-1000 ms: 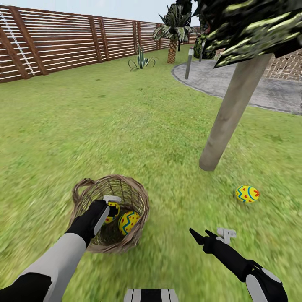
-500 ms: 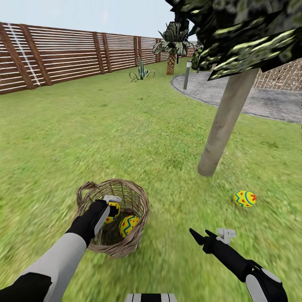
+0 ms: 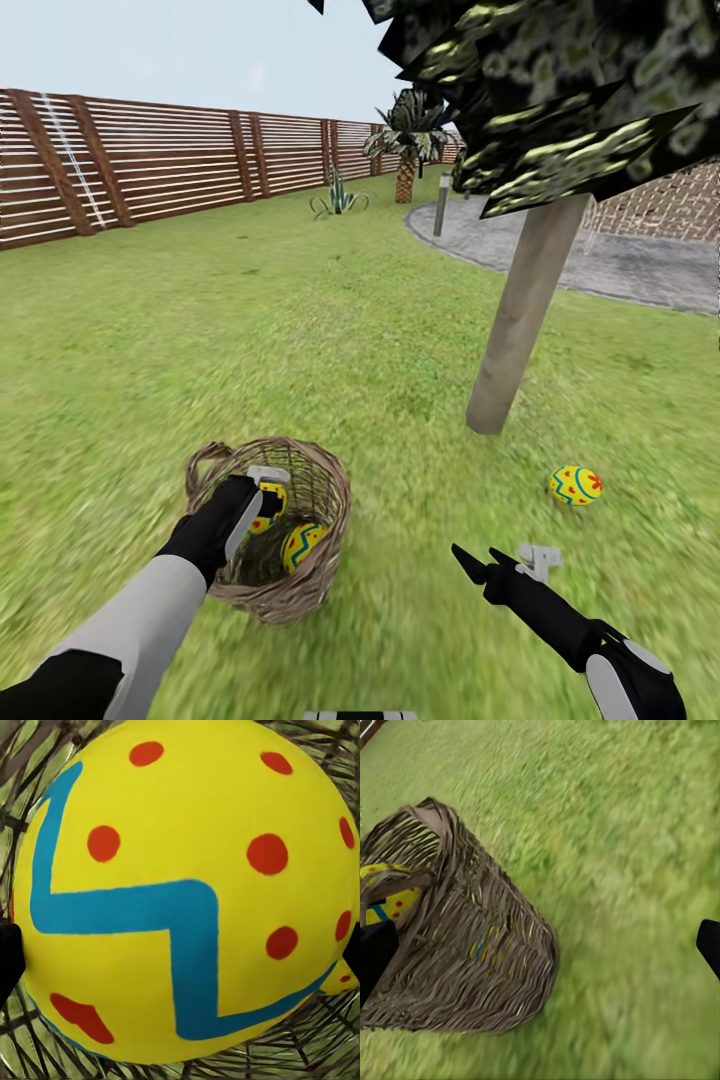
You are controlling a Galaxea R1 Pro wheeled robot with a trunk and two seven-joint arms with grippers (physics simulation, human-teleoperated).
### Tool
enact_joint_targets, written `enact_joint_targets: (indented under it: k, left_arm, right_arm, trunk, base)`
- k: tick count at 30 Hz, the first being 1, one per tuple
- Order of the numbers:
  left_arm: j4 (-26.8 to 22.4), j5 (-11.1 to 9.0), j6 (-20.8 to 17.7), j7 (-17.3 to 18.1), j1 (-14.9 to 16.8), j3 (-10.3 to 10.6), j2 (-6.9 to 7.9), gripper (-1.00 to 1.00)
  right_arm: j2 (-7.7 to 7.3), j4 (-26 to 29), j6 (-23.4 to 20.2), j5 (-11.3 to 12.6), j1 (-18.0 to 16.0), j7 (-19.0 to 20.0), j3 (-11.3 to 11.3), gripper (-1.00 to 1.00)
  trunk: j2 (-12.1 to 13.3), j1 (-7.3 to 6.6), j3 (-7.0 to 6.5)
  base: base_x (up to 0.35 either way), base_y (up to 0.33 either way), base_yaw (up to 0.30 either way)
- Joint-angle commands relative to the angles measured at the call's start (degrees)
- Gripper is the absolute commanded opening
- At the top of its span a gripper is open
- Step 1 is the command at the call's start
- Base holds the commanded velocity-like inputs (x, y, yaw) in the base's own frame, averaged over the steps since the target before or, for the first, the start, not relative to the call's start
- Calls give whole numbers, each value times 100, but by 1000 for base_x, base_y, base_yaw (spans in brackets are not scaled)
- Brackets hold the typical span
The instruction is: Take the three Easter eggs out of the wicker basket on the lawn in the garden, then place them on the lawn next to a single tree (choose any tree) so that all three eggs are next to the same tree and none are left in the basket.
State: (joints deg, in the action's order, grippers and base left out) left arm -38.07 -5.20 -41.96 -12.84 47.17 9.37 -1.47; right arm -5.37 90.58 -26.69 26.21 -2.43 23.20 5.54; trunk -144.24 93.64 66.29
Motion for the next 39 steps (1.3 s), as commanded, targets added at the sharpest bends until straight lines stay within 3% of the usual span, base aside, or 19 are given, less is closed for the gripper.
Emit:
enact_joint_targets:
  k: [1,5,14,17,20,26,30,35,39]
  left_arm:
    - [-85,-57,-77,-45,2,21,4,-100]
    - [-960,-52,-637,-51,-36,20,12,-100]
    - [-1811,-51,-1451,-72,-188,10,15,-100]
    - [-2768,-45,-1804,-95,-565,-6,15,-100]
    - [-3740,-9,-1804,-114,-959,-34,19,-100]
    - [-4839,131,-1804,-130,-1398,-55,32,-100]
    - [-5106,140,-1804,-160,-1460,-51,32,-100]
    - [-5226,142,-1804,-182,-1543,-44,26,-100]
    - [-5243,142,-1804,-687,-1560,12,17,-100]
  right_arm:
    - [1,4,-46,42,-3,9,8,100]
    - [0,4,-46,42,-3,9,8,100]
    - [0,4,-46,42,-3,9,8,100]
    - [0,4,-48,42,-3,9,8,100]
    - [0,4,-54,42,-3,9,8,100]
    - [-8,4,-59,42,-3,9,15,100]
    - [-8,4,-66,42,-3,9,13,100]
    - [-3,1,-61,39,-3,9,10,100]
    - [0,-3,-50,43,-3,9,9,100]
  trunk:
    - [0,-3,-18]
    - [5,-14,-107]
    - [17,-37,-306]
    - [21,-45,-372]
    - [25,-52,-439]
    - [33,-68,-572]
    - [39,-78,-660]
    - [39,-78,-660]
    - [39,-78,-660]
  base:
    - [0,0,0]
    - [0,0,0]
    - [0,0,0]
    - [0,0,0]
    - [0,0,0]
    - [0,0,0]
    - [0,0,0]
    - [0,0,0]
    - [-85,-81,0]
